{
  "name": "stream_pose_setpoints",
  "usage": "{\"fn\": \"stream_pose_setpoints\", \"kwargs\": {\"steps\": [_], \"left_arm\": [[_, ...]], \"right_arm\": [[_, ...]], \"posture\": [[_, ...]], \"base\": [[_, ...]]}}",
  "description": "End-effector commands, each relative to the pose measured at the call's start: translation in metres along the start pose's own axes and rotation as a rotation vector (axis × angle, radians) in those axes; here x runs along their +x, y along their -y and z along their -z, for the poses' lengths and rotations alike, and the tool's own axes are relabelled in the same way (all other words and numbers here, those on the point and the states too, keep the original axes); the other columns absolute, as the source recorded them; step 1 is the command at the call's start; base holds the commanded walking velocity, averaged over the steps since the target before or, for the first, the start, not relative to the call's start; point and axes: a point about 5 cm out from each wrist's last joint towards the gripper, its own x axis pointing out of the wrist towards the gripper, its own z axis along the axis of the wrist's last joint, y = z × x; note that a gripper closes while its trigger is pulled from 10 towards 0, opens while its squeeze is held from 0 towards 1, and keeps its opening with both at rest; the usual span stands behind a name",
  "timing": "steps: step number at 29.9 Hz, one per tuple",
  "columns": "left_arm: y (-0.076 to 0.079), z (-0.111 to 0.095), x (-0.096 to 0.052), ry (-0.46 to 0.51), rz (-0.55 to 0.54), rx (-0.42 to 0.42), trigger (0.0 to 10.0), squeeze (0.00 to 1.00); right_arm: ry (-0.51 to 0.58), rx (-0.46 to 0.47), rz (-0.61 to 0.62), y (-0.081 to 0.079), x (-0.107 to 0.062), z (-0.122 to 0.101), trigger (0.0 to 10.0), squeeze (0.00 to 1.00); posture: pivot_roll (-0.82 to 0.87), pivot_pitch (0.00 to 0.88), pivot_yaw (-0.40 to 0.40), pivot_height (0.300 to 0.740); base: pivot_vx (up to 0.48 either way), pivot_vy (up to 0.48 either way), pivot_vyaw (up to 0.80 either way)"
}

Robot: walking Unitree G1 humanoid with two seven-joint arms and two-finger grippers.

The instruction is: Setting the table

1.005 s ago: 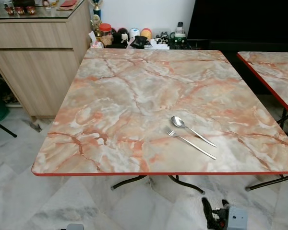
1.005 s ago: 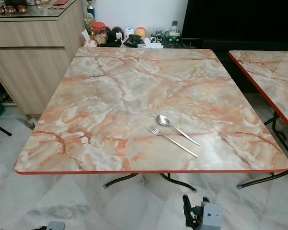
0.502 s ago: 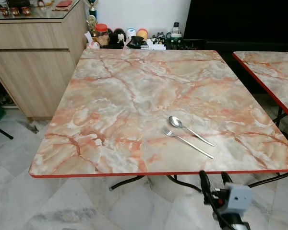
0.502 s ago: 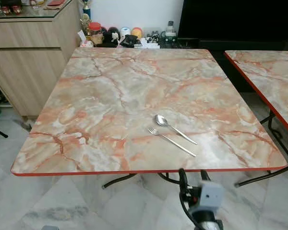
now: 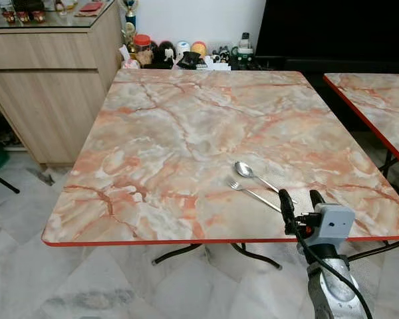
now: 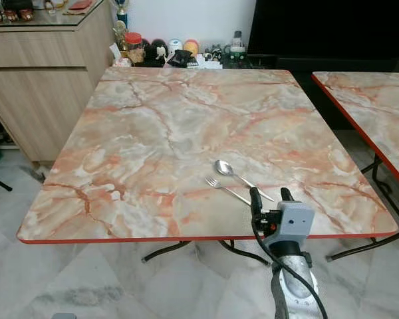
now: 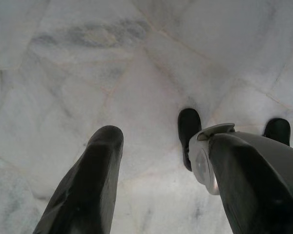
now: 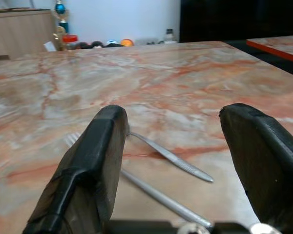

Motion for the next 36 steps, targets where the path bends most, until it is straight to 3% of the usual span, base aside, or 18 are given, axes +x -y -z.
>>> {"fn": "stream_pose_setpoints", "kwargs": {"steps": [1, 12, 17, 18, 26, 32, 36], "left_arm": [[-0.002, 0.006, -0.002, -0.01, -0.002, -0.014, 10.0, 0.0], [0.005, -0.002, 0.0, 0.015, 0.015, -0.002, 10.0, 0.0], [0.007, -0.004, 0.001, 0.027, 0.021, 0.0, 10.0, 0.0], [0.007, -0.005, 0.001, 0.029, 0.02, 0.003, 10.0, 0.0], [0.008, -0.004, 0.001, 0.027, 0.023, 0.013, 10.0, 0.0], [0.009, -0.004, 0.001, 0.023, 0.027, 0.008, 10.0, 0.0], [0.01, -0.002, 0.001, 0.016, 0.029, 0.008, 10.0, 0.0]], "right_arm": [[-0.021, 0.008, 0.017, 0.003, 0.0, 0.003, 10.0, 0.0], [-0.009, -0.023, -0.005, 0.003, 0.003, 0.002, 10.0, 0.0], [0.015, -0.038, -0.038, -0.002, 0.003, -0.001, 10.0, 0.0], [0.013, -0.004, -0.03, -0.002, 0.003, -0.001, 10.0, 0.0], [-0.006, -0.013, -0.062, -0.001, 0.002, 0.001, 10.0, 0.0], [-0.022, -0.046, -0.163, -0.001, -0.01, -0.002, 10.0, 0.0], [-0.082, -0.132, -0.308, 0.007, -0.025, -0.01, 10.0, 0.0]], "posture": [[0.0, 0.067, -0.011, 0.74], [0.0, 0.059, -0.008, 0.74], [0.0, 0.051, -0.006, 0.74], [0.0, 0.051, -0.005, 0.74], [0.0, 0.056, -0.005, 0.74], [0.0, 0.078, -0.014, 0.74], [-0.02, 0.085, -0.01, 0.74]], "base": [[0.251, 0.0, 0.0], [0.353, 0.0, 0.0], [0.335, 0.0, 0.61], [0.0, 0.0, 0.0], [0.0, 0.0, 0.0], [0.0, 0.0, 0.0], [0.0, 0.0, 0.0]]}}
